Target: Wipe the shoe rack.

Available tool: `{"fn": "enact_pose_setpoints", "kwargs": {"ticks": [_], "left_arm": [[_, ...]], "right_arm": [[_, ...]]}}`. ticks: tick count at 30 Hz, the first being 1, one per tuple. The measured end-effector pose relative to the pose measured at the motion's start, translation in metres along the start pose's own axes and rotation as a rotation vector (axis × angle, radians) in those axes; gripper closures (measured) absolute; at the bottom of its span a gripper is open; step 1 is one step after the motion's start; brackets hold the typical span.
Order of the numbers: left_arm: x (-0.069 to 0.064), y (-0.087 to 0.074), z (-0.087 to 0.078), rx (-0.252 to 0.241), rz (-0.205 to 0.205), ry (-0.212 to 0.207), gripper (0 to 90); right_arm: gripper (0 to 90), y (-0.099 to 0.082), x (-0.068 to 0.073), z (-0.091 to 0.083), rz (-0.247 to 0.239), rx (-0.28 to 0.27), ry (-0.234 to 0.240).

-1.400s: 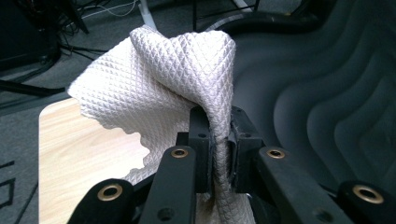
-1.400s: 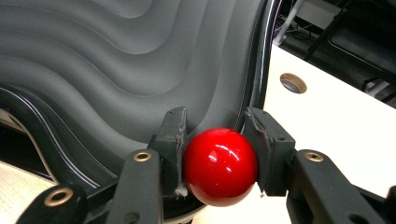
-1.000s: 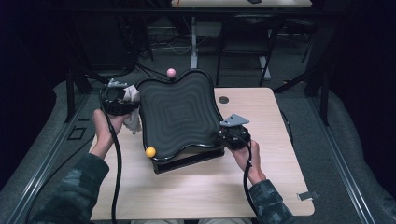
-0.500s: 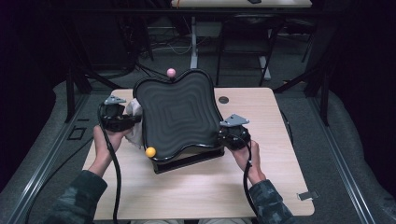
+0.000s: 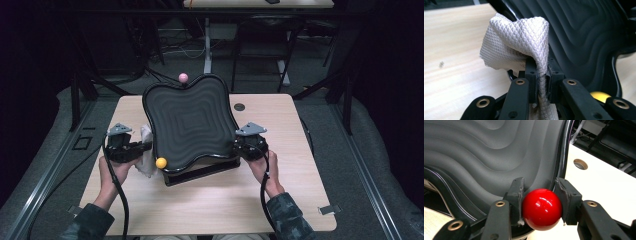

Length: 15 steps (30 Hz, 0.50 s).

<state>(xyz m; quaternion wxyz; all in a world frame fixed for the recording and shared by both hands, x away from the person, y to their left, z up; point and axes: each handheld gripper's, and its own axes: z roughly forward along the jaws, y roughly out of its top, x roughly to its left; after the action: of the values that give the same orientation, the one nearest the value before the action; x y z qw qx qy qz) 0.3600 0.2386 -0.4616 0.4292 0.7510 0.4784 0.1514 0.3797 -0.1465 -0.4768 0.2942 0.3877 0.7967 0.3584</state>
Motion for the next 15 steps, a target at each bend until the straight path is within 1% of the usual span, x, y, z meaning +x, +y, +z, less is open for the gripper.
{"fn": "enact_pose_setpoints", "kwargs": {"ticks": [2,3,6,8,10,12,15], "left_arm": [[0.0,-0.006,0.0,-0.001,-0.018,-0.013,82.1],[0.0,-0.008,-0.001,-0.001,-0.02,-0.018,82.1],[-0.002,-0.014,-0.003,0.003,-0.019,-0.033,82.1],[-0.004,-0.02,-0.004,-0.004,-0.025,-0.048,82.1],[-0.006,-0.026,-0.005,0.008,-0.018,-0.053,82.1],[-0.008,-0.032,-0.006,0.01,-0.021,-0.063,82.1],[-0.01,-0.041,-0.006,0.017,-0.014,-0.072,82.1]], "right_arm": [[59.4,0.0,0.0,0.0,0.0,0.0,0.0],[59.4,0.0,0.0,0.0,0.001,0.0,0.0],[59.4,0.0,0.0,0.0,0.0,0.001,0.001],[59.4,0.0,0.0,0.0,0.0,0.001,0.0],[59.4,0.0,0.0,0.0,0.0,0.001,0.001],[59.4,0.0,0.0,0.0,0.0,0.0,0.0],[59.4,0.0,0.0,0.0,0.001,0.0,0.0]]}}
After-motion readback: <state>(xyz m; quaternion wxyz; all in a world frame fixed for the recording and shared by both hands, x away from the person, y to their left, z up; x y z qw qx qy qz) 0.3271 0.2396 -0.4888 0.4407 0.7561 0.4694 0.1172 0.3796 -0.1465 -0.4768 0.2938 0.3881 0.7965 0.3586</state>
